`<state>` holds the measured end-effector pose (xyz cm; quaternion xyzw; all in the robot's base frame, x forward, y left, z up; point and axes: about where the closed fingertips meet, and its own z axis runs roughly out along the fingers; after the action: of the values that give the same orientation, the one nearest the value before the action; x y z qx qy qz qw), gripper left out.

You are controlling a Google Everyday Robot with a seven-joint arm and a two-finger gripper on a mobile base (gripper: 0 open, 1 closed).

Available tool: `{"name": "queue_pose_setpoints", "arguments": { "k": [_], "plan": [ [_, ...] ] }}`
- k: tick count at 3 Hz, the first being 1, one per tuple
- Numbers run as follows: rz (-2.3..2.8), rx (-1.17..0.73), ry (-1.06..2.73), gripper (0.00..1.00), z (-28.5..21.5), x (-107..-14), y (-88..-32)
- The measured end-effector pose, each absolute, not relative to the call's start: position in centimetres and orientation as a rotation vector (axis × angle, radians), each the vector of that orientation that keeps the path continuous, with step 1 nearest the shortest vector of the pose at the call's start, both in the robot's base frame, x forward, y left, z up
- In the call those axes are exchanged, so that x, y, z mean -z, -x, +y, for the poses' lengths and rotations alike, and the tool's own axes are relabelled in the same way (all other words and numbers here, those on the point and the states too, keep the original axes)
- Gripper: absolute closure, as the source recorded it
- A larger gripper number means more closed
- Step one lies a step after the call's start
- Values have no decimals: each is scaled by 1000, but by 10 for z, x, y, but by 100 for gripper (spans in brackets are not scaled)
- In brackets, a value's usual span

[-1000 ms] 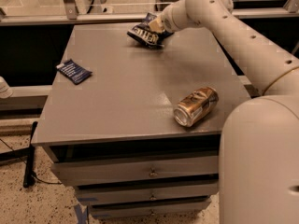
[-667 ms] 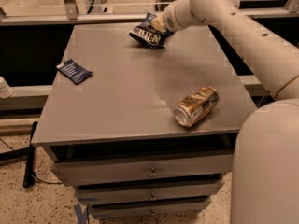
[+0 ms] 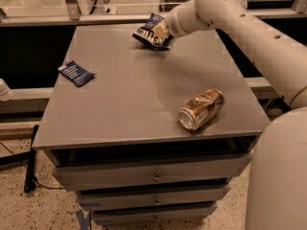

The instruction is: Move blue chip bag near orange can

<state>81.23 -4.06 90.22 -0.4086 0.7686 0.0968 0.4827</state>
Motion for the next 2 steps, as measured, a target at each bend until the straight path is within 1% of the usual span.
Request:
{"name": "queue_pose_setpoints", "arguments": {
  "k": [2],
  "plan": [
    [1898,-229,1002,36,-41,-886,-822]
  ]
}}
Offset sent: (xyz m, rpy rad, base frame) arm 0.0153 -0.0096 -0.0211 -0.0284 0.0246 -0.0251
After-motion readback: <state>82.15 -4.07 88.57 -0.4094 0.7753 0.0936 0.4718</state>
